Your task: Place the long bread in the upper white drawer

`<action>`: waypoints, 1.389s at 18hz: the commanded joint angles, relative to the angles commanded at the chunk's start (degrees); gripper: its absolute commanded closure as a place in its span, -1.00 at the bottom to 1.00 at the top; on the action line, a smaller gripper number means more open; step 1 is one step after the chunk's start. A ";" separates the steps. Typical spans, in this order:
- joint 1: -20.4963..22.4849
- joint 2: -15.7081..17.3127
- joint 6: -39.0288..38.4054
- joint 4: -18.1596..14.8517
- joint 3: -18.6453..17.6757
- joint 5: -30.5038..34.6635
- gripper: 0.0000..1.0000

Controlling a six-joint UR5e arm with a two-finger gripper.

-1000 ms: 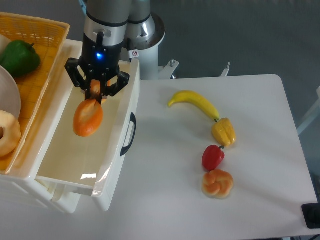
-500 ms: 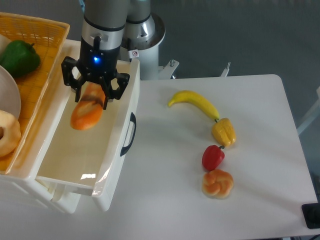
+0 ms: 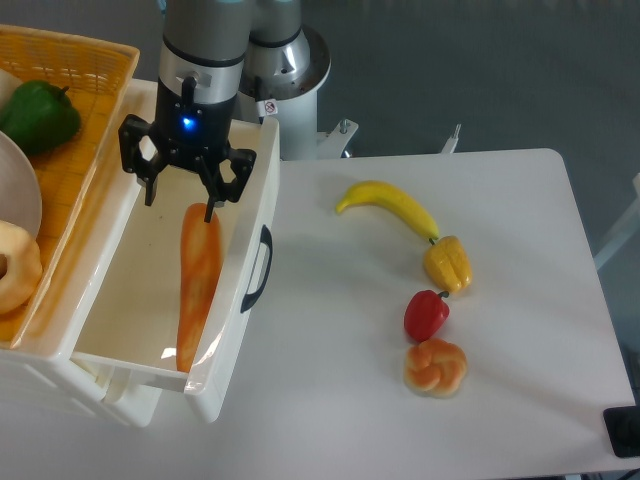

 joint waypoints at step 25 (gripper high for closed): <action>12.14 -9.66 23.37 6.42 0.44 26.17 -1.00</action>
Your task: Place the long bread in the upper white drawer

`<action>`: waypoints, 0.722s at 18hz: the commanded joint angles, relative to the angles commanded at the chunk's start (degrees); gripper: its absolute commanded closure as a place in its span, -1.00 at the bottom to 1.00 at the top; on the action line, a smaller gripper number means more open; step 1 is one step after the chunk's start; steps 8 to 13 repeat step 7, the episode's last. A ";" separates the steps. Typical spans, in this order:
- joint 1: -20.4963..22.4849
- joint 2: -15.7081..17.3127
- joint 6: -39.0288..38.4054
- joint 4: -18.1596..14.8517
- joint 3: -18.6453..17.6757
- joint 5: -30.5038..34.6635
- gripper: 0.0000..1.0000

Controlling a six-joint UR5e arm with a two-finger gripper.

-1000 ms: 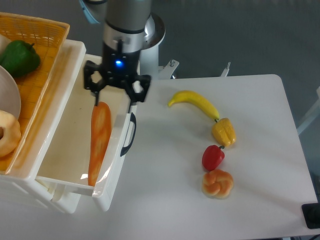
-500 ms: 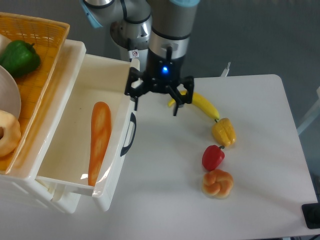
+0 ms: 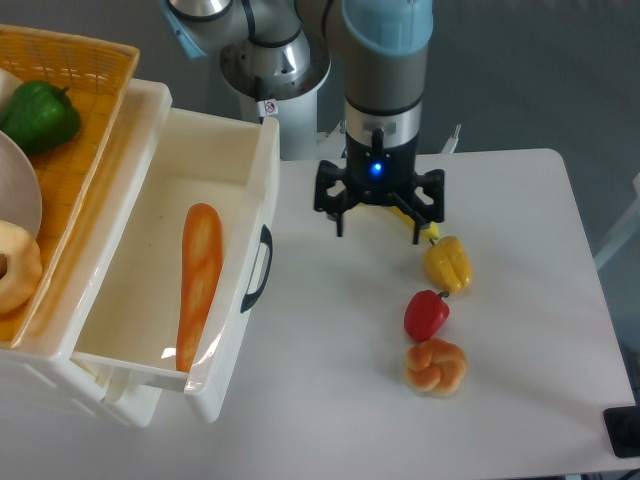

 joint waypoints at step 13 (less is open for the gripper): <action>-0.79 -3.52 1.16 3.42 0.44 1.69 -1.00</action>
